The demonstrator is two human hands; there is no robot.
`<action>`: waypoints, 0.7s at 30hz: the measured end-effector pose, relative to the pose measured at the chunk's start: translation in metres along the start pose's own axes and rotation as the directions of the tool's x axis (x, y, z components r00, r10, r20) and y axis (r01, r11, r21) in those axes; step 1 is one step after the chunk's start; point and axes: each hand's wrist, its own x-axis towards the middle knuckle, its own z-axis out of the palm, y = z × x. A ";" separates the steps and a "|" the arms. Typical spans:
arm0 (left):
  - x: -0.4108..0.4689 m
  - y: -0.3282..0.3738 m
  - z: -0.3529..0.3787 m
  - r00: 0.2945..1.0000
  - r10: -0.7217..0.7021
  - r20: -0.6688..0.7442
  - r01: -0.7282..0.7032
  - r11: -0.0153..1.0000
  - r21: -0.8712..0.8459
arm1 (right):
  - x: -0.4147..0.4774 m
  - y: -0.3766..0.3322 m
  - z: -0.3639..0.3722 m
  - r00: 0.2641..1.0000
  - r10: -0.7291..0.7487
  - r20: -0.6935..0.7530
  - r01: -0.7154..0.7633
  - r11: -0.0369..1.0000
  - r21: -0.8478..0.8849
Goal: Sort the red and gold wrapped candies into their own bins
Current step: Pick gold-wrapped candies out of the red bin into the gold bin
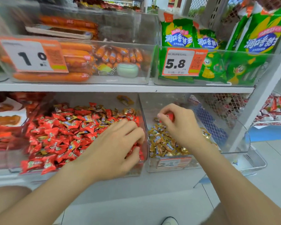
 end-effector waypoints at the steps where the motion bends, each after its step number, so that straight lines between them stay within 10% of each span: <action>1: -0.009 -0.007 -0.004 0.996 -0.087 -0.012 0.088 0.996 0.007 | -0.006 -0.017 -0.001 1.000 -0.022 -0.014 0.023 0.995 0.092; 8: -0.072 -0.049 -0.034 0.789 -0.614 0.024 0.522 0.691 0.499 | -0.014 -0.093 0.052 0.925 -0.305 0.227 0.297 0.952 0.072; 14: -0.106 -0.054 -0.030 0.514 -0.816 0.263 0.729 0.578 0.367 | -0.020 -0.116 0.077 0.781 -0.238 0.578 0.426 0.879 -0.213; 21: -0.097 -0.092 -0.025 0.573 -0.682 0.454 0.711 0.689 0.137 | -0.008 -0.118 0.106 0.734 -0.242 0.634 0.463 0.862 -0.207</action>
